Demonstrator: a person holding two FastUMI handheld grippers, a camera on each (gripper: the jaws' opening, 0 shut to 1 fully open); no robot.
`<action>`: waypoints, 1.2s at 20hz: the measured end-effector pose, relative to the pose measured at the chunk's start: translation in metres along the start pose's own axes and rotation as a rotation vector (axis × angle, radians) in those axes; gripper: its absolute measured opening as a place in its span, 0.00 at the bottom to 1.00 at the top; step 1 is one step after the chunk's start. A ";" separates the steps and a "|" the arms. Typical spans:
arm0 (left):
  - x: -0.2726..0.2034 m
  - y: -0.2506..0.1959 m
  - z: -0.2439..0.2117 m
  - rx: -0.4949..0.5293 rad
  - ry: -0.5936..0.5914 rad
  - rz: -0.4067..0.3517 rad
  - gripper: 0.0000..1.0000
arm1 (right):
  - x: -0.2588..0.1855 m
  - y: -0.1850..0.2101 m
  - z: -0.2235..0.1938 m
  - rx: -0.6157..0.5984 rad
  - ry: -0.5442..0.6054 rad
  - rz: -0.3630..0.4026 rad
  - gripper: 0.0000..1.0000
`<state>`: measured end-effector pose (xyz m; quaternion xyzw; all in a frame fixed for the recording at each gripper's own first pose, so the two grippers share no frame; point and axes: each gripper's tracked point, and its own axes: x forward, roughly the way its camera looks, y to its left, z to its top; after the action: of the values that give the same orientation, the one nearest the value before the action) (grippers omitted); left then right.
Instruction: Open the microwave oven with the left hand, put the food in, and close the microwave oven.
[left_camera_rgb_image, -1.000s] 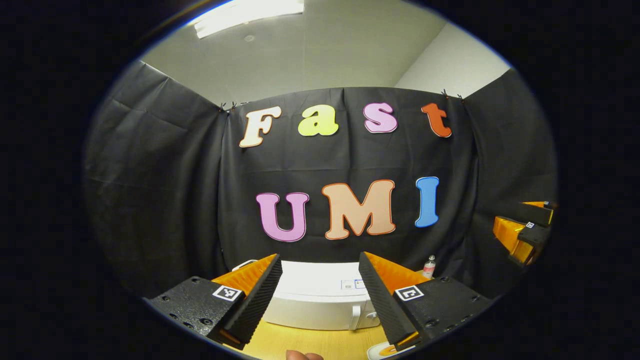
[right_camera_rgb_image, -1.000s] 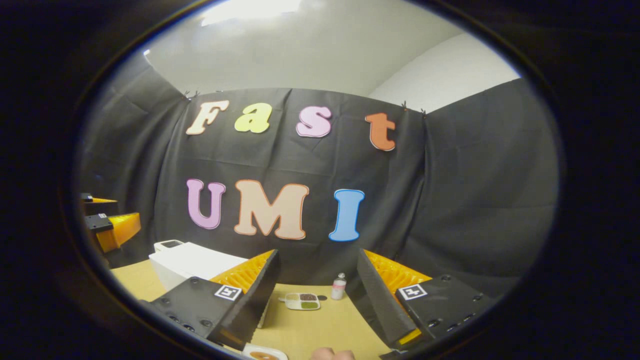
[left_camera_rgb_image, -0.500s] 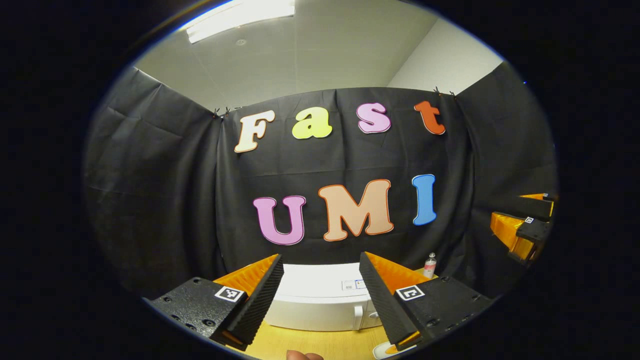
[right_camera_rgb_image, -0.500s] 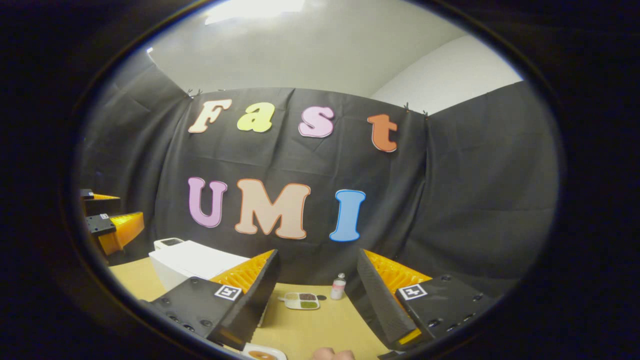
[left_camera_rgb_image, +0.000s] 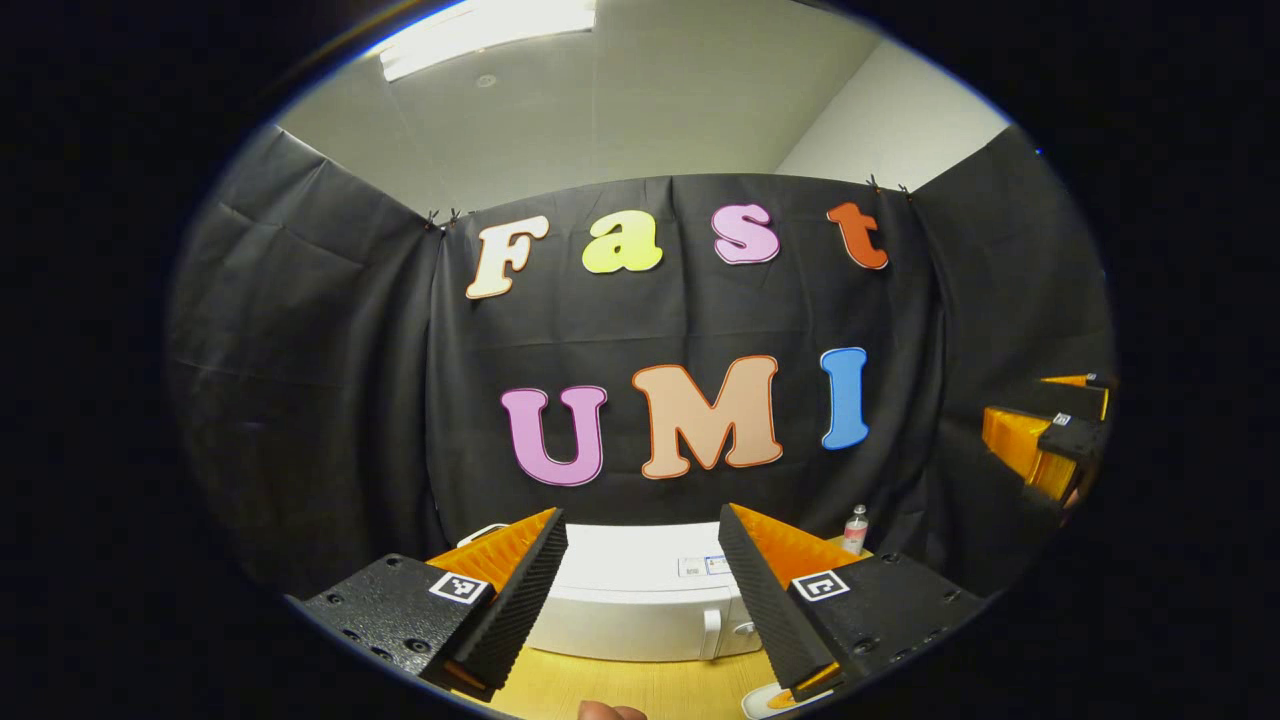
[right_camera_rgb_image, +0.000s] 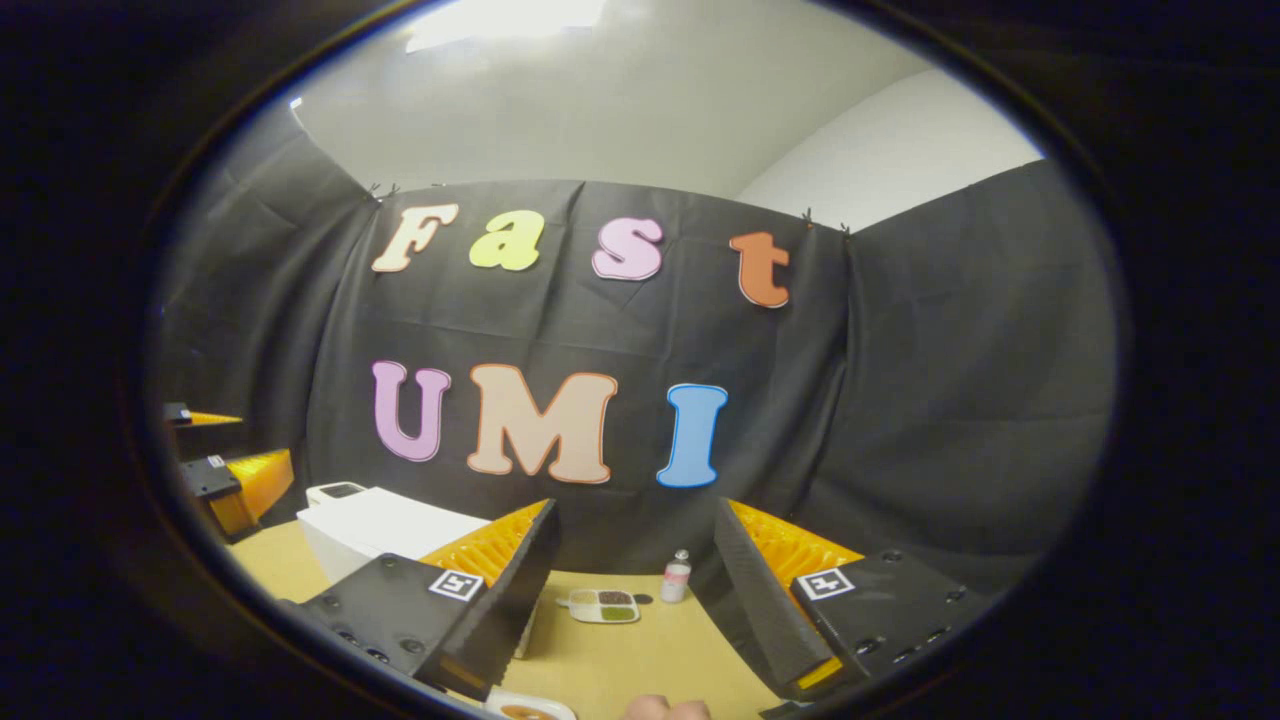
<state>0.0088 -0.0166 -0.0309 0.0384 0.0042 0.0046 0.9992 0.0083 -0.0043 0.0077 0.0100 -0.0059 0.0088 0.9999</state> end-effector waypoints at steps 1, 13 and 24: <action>0.000 -0.001 -0.007 -0.004 0.004 -0.005 0.94 | -0.001 -0.002 0.001 0.000 -0.004 -0.003 0.96; 0.030 -0.061 -0.143 0.003 0.087 -0.122 0.95 | -0.018 -0.022 0.017 -0.021 -0.040 -0.051 0.97; 0.087 -0.086 -0.309 0.142 0.324 -0.165 0.96 | -0.038 -0.050 0.026 -0.066 -0.075 -0.132 0.96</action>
<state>0.0934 -0.0778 -0.3464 0.1071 0.1686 -0.0714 0.9773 -0.0292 -0.0559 0.0318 -0.0223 -0.0428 -0.0577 0.9972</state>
